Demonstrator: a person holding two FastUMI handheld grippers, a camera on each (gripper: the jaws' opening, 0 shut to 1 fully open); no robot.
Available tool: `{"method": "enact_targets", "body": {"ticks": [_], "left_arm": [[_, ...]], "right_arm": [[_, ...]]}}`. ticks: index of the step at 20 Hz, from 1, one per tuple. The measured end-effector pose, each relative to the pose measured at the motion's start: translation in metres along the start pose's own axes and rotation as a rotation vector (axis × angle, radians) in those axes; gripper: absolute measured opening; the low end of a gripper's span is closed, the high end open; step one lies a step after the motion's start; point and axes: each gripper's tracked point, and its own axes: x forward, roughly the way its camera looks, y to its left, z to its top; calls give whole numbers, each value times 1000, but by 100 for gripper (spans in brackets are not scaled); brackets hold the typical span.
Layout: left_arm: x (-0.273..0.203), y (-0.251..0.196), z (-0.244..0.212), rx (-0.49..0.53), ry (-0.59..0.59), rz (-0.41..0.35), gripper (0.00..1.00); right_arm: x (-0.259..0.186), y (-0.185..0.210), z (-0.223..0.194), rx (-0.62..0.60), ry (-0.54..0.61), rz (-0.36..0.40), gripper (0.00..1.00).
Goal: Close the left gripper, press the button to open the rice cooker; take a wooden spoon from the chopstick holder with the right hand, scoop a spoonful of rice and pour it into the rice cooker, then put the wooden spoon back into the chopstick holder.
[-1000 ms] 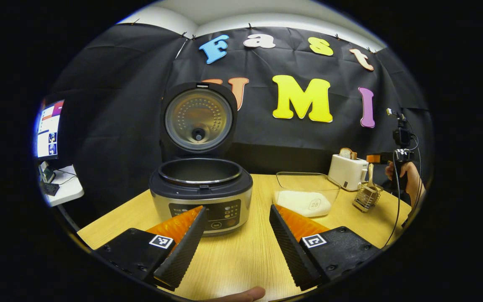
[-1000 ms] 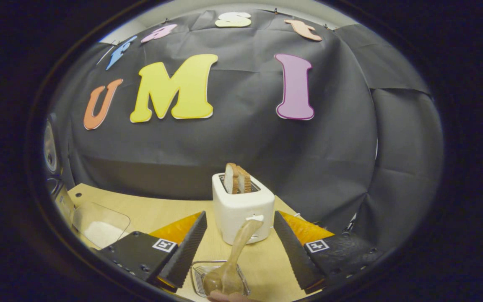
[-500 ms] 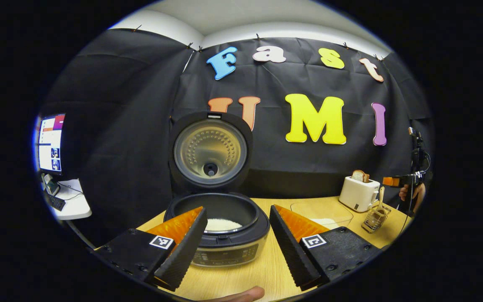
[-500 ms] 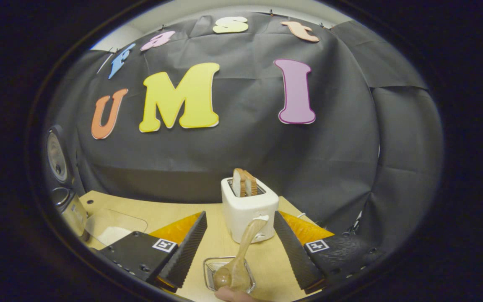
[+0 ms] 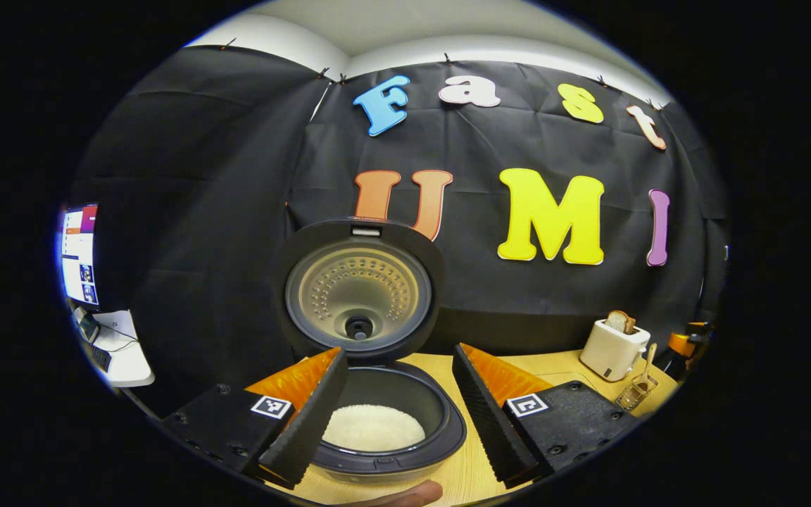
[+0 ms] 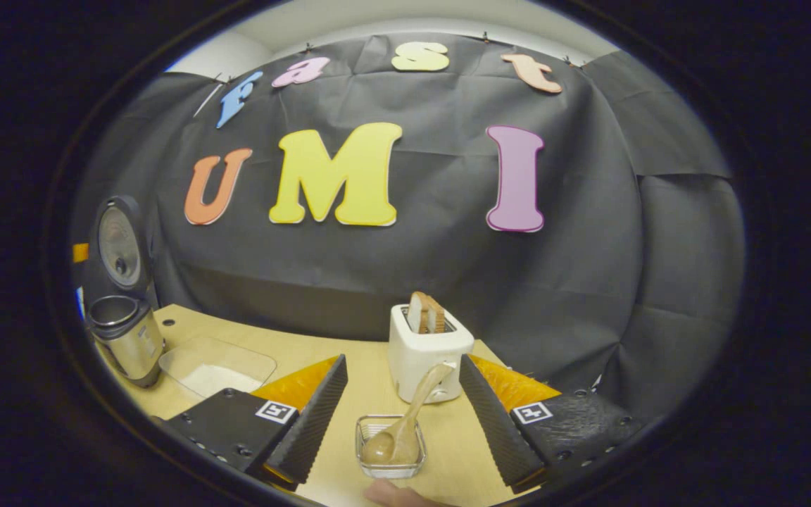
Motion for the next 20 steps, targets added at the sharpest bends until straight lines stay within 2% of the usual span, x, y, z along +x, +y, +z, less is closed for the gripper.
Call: {"method": "enact_targets", "body": {"ticks": [6, 8, 15, 20], "left_arm": [[34, 17, 39, -25, 49, 29, 95], [42, 20, 57, -41, 49, 42, 96], [72, 33, 128, -66, -30, 105, 96], [106, 45, 156, -12, -20, 145, 96]], "right_arm": [[-31, 21, -10, -85, -8, 34, 97], [-41, 31, -12, -86, -14, 67, 95], [-56, 28, -22, -86, -33, 91, 97], [-63, 20, -27, -93, -35, 103, 95]]}}
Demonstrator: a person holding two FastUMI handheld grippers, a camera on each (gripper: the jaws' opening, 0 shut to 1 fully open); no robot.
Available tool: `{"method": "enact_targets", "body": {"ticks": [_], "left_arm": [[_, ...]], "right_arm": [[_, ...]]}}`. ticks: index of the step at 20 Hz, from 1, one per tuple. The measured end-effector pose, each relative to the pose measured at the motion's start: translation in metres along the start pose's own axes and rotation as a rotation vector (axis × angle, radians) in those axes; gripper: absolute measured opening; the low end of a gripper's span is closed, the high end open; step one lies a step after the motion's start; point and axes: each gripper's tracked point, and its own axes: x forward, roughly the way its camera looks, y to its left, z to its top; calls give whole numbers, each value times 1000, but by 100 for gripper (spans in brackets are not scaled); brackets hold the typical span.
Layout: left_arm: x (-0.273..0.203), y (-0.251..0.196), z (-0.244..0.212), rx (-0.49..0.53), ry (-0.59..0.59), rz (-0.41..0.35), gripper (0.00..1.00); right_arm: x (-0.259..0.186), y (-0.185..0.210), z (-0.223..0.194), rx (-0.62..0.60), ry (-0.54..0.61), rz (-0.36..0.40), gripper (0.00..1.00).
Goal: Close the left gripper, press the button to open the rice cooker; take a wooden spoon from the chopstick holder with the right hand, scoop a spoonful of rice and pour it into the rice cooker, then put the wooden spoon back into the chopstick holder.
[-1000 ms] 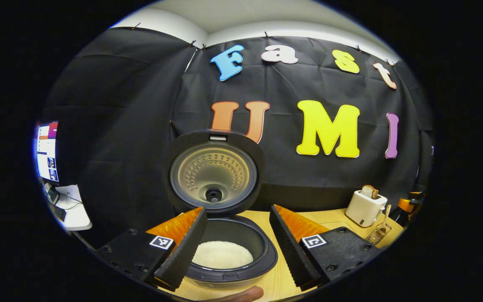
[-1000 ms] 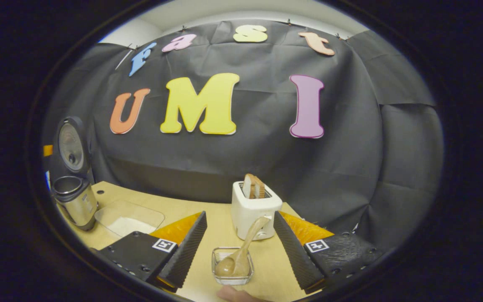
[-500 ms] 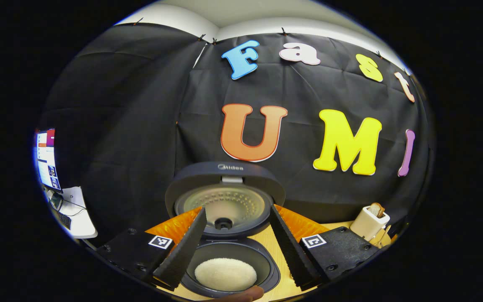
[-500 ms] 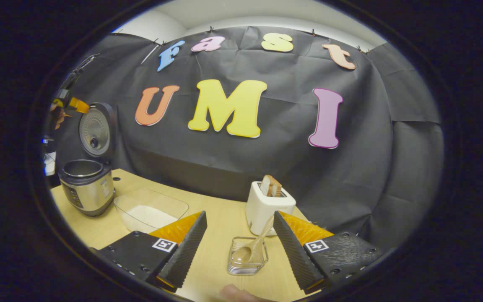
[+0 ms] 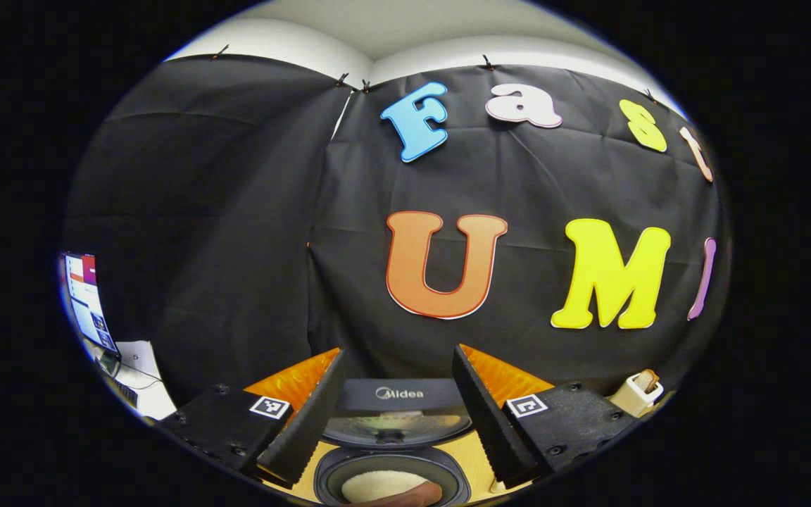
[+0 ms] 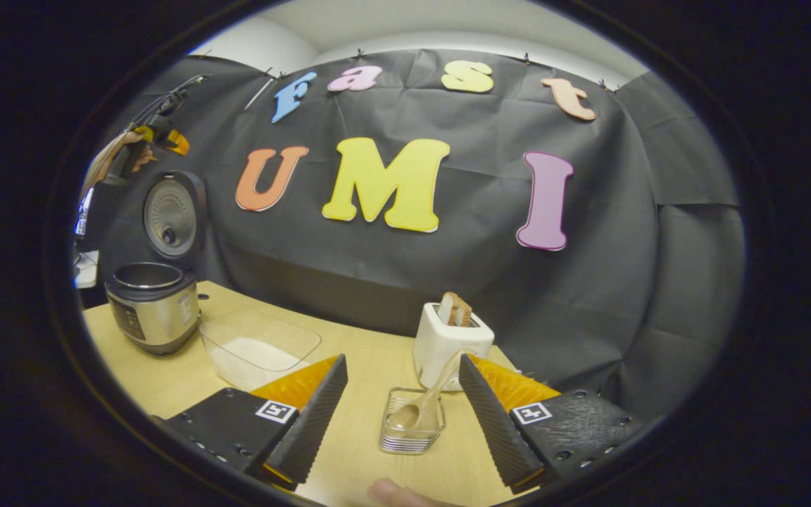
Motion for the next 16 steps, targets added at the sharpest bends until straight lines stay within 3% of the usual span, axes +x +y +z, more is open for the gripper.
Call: {"method": "enact_targets", "body": {"ticks": [3, 6, 9, 13, 16], "left_arm": [[23, -4, -2, -25, 31, 5, 96], [35, 2, -18, 52, 80, 52, 96], [35, -6, -37, 45, 146, 36, 98], [39, 0, -35, 139, 98, 57, 96], [36, -3, -37, 94, 98, 52, 95]], "right_arm": [[-2, 2, 5, 7, -5, 17, 97], [-3, 5, 12, 15, -24, 25, 95], [-5, 8, 14, 21, -34, 28, 97], [-11, 9, 12, 28, -42, 36, 95], [-18, 6, 12, 43, -47, 27, 97]]}}
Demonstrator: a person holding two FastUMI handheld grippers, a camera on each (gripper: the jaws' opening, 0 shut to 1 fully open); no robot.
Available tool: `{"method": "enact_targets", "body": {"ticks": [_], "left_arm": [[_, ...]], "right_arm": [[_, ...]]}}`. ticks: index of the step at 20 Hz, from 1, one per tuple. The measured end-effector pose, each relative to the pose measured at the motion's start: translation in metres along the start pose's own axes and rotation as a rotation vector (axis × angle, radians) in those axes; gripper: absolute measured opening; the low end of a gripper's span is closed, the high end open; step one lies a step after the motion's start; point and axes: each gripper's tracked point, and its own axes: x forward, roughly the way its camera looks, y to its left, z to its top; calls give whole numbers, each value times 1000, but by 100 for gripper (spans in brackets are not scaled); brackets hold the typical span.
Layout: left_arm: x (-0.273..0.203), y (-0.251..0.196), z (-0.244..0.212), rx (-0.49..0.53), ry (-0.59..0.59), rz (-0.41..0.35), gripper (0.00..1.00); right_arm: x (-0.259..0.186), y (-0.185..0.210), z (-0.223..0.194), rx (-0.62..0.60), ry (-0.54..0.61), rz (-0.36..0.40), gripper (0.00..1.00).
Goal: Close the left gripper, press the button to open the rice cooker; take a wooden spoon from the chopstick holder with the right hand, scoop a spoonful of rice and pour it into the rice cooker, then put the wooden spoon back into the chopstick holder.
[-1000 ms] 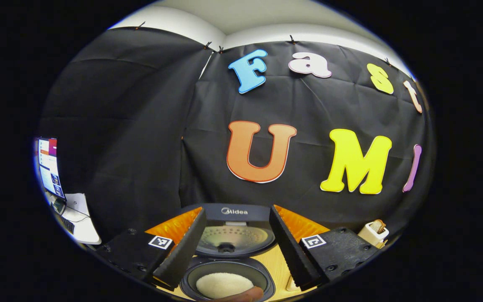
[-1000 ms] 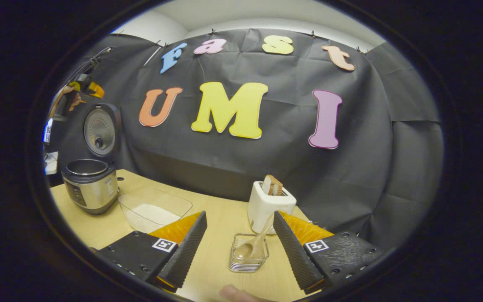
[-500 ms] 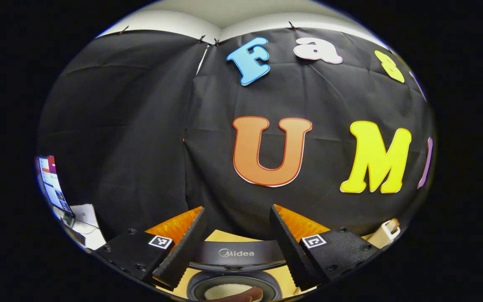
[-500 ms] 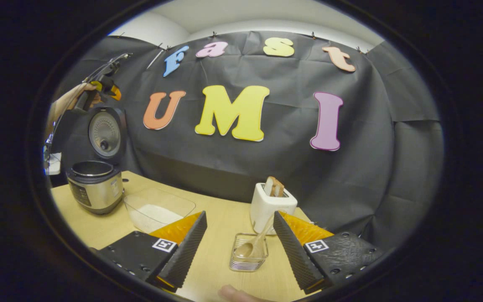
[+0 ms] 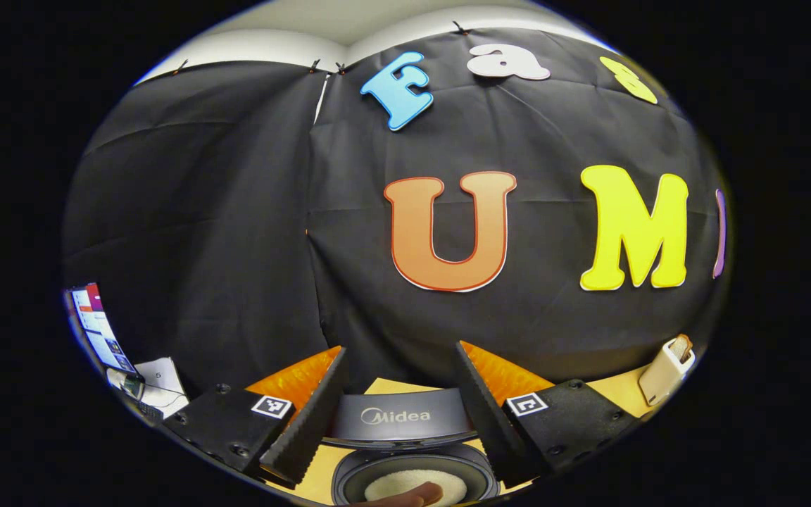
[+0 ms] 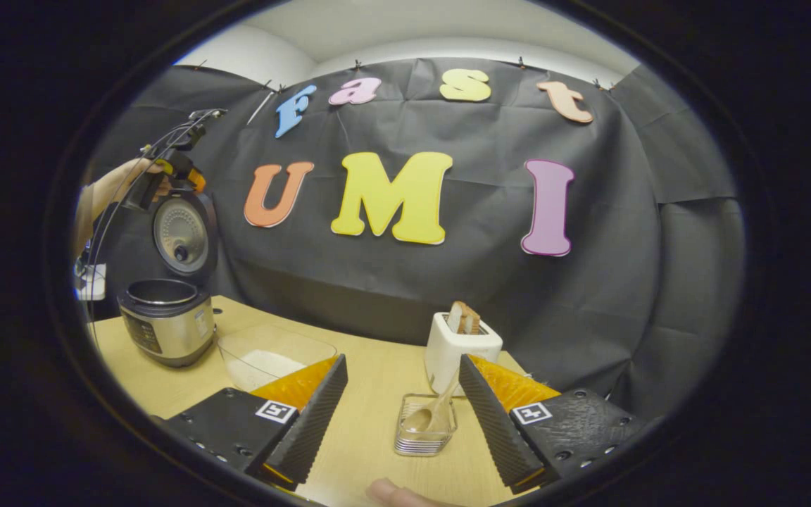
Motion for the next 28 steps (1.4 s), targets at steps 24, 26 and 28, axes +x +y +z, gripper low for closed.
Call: {"method": "enact_targets", "body": {"ticks": [24, 26, 28], "left_arm": [[-132, -22, -133, 9, -1, -64, 95], [-136, -24, -152, 14, 23, -79, 95], [-133, -27, -176, -5, 69, -90, 95]], "right_arm": [[-125, 11, -28, 61, -10, -18, 95], [-135, 10, -19, 52, -35, -28, 95], [-140, 14, -16, 57, -43, -19, 97]]}}
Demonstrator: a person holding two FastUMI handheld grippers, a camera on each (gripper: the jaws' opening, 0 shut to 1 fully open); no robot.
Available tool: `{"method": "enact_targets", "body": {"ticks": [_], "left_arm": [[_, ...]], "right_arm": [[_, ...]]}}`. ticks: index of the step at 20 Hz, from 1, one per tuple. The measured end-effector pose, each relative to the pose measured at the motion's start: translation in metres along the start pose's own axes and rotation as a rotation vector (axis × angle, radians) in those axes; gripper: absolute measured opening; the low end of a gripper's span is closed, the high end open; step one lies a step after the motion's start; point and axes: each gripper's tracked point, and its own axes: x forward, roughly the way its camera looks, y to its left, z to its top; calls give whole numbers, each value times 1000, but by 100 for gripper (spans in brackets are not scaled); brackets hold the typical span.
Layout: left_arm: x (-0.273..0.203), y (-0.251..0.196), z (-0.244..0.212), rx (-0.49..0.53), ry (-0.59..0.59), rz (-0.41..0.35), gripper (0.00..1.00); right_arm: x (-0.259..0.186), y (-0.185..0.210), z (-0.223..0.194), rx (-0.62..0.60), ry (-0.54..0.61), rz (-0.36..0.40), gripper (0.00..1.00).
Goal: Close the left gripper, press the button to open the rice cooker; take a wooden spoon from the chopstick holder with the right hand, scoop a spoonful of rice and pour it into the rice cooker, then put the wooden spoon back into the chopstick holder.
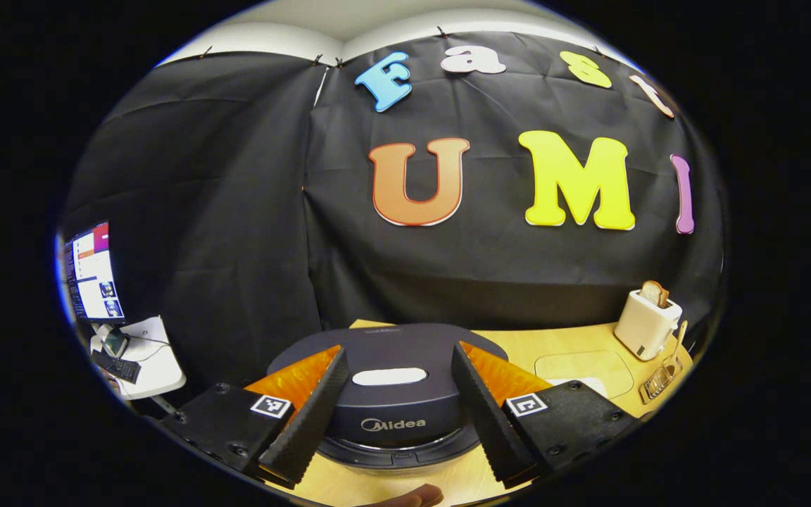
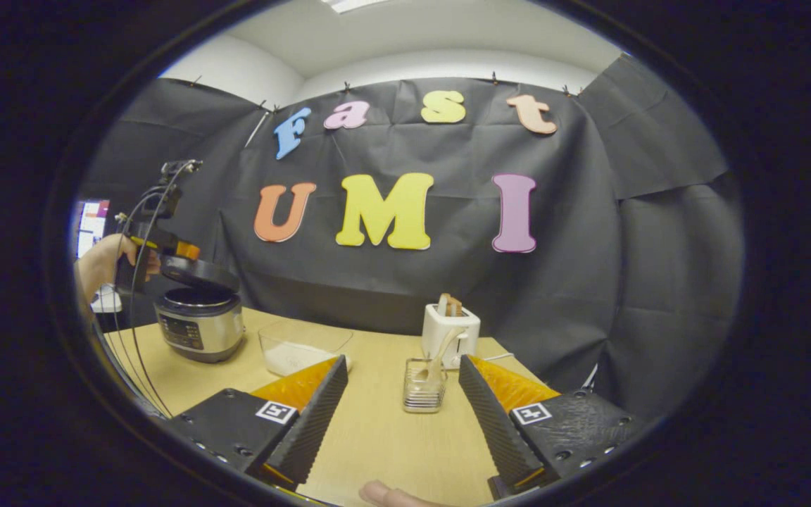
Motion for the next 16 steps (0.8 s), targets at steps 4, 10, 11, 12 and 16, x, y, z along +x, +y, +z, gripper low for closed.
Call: {"method": "enact_targets", "body": {"ticks": [4, 10, 11, 12, 16], "left_arm": [[13, -1, -33, 34, 60, 26, 95], [19, -1, -43, 27, 42, 30, 96], [19, -2, -46, 32, 48, 31, 95], [20, -2, -44, 30, 31, 30, 95], [20, -4, -47, 28, -15, 38, 95]], "right_arm": [[0, 8, -11, 24, 40, 29, 95], [8, 7, -28, 42, 87, 25, 97], [9, 6, -30, 44, 90, 24, 97], [9, 6, -31, 46, 94, 23, 97], [10, 8, -38, 50, 106, 27, 95]]}}
